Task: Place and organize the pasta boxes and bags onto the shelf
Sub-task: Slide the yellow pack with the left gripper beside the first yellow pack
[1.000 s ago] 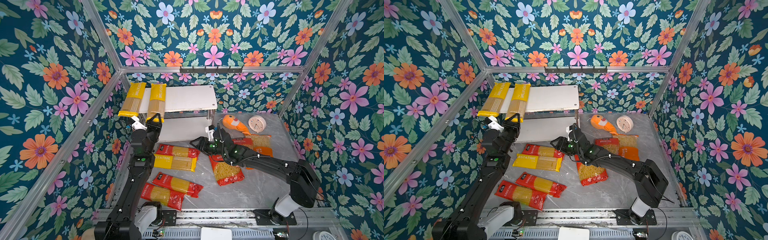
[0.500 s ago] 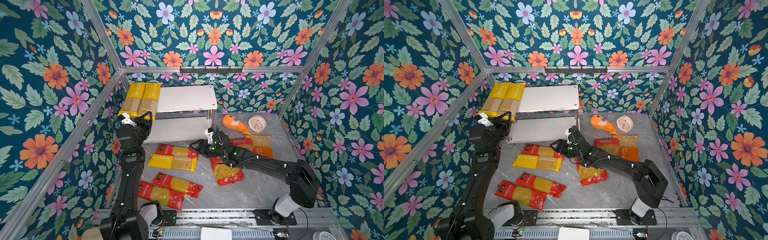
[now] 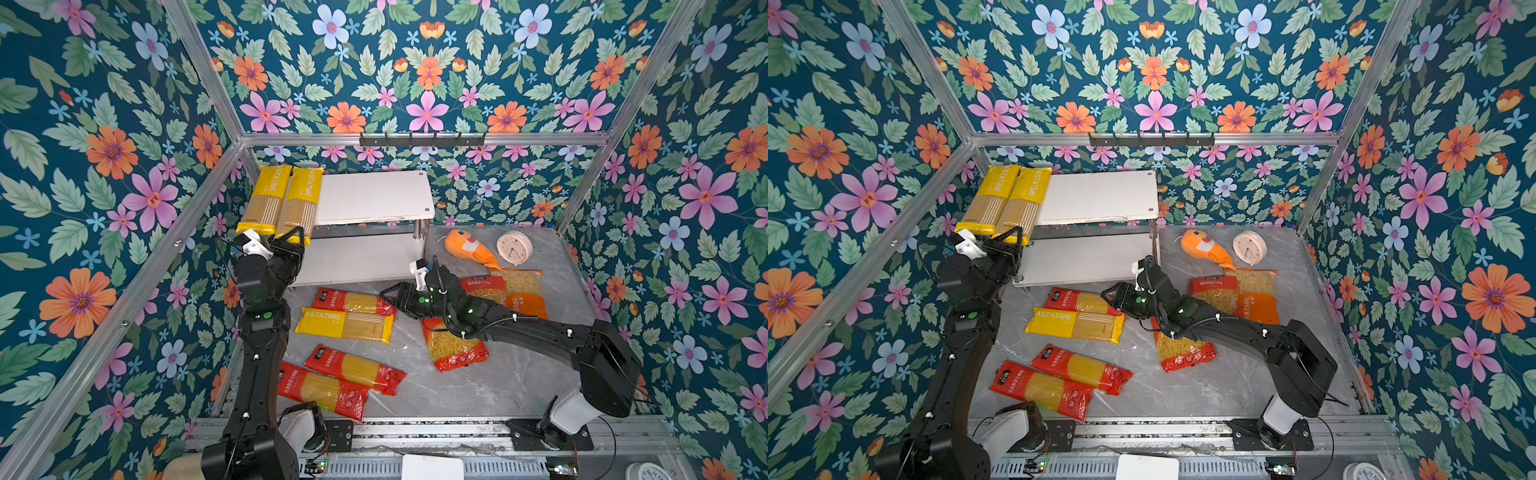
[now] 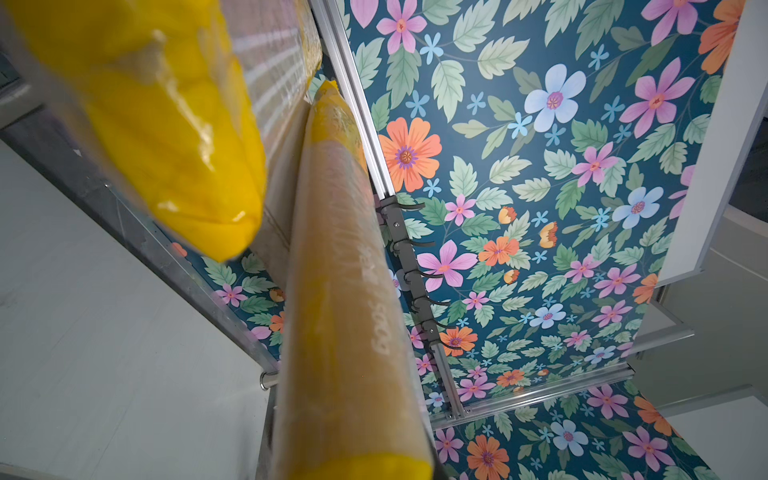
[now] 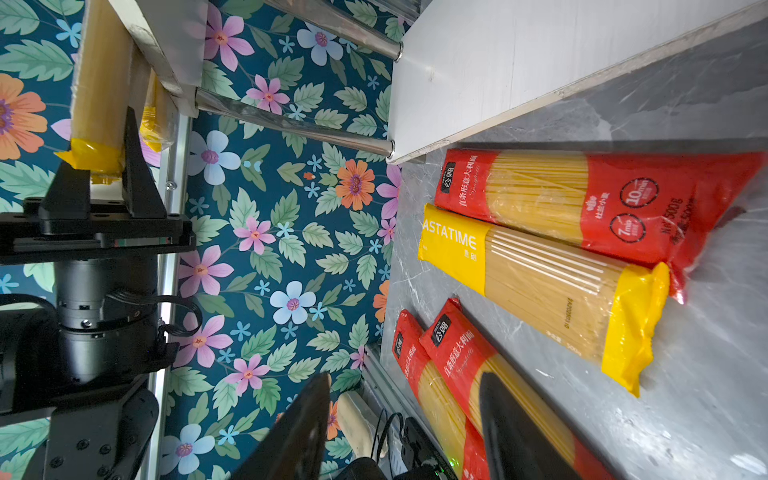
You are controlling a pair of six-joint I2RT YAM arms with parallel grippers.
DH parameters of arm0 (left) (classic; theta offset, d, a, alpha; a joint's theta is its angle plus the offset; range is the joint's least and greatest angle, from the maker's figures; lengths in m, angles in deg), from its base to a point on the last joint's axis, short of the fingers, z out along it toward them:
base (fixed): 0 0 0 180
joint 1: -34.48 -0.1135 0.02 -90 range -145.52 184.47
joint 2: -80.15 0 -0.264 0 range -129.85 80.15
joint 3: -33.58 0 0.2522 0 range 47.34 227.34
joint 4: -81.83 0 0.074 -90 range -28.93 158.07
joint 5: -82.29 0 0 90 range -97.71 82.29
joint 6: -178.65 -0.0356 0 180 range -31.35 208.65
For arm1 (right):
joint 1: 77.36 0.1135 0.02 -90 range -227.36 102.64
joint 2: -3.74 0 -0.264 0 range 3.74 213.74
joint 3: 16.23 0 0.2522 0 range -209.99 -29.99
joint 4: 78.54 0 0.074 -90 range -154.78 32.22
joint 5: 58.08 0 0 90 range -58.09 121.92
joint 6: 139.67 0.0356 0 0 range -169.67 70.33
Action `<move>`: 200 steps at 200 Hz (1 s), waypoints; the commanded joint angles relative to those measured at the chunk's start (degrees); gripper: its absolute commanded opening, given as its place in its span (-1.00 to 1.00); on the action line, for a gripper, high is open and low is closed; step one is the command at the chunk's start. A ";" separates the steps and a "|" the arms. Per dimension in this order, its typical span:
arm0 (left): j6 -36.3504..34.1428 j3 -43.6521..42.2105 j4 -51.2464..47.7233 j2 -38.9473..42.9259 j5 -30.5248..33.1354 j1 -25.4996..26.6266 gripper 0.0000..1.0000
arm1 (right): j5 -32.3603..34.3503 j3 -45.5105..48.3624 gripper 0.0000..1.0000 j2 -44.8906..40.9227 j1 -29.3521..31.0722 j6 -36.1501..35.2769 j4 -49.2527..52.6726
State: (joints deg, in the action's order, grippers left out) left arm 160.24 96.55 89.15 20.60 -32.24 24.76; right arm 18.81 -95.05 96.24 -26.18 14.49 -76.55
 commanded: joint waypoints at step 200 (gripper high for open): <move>-1.54 3.05 7.31 -6.40 4.59 2.89 -0.43 | 0.61 1.62 0.16 -0.91 0.40 1.04 -2.11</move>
State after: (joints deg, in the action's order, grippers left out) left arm 160.20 99.85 93.35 13.69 -27.28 27.62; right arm 18.81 -93.56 96.14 -25.83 14.82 -76.62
